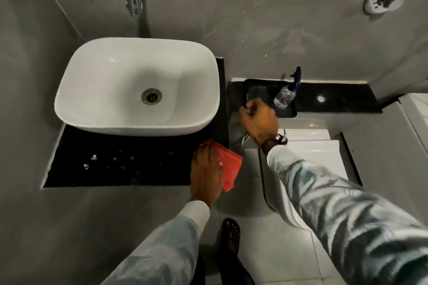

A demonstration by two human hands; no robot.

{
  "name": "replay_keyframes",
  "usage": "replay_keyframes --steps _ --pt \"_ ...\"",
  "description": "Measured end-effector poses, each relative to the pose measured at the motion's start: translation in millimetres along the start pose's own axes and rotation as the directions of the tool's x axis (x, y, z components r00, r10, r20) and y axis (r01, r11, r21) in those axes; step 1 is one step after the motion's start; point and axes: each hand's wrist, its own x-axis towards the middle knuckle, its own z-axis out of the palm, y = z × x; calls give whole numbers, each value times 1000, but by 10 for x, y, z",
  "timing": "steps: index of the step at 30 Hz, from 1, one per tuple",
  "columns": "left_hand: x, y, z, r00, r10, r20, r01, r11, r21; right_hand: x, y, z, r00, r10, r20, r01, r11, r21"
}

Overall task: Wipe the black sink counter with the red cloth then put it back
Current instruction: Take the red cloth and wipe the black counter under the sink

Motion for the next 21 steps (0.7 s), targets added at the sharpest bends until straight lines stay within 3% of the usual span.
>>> replay_keyframes --steps 3,7,14,17,21 --pt "-18 90 227 1000 8 19 -9 1000 11 211 -417 185 956 -289 53 294 944 -151" --pt "-45 164 387 1000 -11 -18 12 999 34 305 -643 502 887 -437 146 460 856 -234" --pt "-82 -2 344 995 99 0 -99 995 3 76 -789 922 854 -414 316 492 840 -230" --pt "-124 -168 308 984 175 28 -175 984 11 55 -881 954 875 -368 314 456 845 -280" --pt "-167 -508 199 984 175 41 -175 985 1 -15 -1103 1061 889 -350 295 426 869 -251"
